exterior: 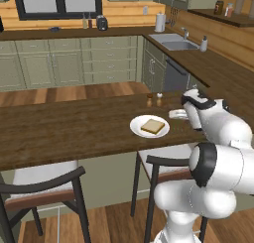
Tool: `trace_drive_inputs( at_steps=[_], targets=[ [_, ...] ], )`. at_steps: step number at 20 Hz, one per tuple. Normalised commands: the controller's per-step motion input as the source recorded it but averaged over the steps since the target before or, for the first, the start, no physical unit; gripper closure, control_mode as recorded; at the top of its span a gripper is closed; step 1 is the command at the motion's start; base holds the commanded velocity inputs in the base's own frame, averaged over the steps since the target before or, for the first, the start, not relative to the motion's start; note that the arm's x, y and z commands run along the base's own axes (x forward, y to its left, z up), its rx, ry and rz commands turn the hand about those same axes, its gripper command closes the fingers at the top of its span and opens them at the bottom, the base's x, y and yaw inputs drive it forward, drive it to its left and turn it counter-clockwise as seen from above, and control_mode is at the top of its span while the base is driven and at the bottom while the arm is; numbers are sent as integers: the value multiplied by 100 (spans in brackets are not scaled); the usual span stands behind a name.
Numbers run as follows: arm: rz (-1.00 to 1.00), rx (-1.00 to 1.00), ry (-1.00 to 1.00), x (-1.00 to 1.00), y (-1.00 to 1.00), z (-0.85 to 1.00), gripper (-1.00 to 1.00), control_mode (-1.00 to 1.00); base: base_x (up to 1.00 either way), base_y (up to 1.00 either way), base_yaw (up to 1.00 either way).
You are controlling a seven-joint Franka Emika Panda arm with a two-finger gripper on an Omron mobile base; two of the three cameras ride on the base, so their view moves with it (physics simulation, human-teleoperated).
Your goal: Start the toaster. Once the lever pops up, take the bread to the plate on the dining counter.
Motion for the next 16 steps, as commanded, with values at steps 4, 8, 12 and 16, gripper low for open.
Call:
trace_drive_inputs(
  at_steps=[4,8,12,16],
  targets=[
    [-2,0,16,-99,0,100,-100,-100,0,0,0],
    [0,0,19,-93,0,100,-100,-100,0,0,0],
    [-1,-2,17,-100,9,70,-100,-100,0,0,0],
    [-1,-3,18,-100,39,41,-100,-100,0,0,0]
  ],
)
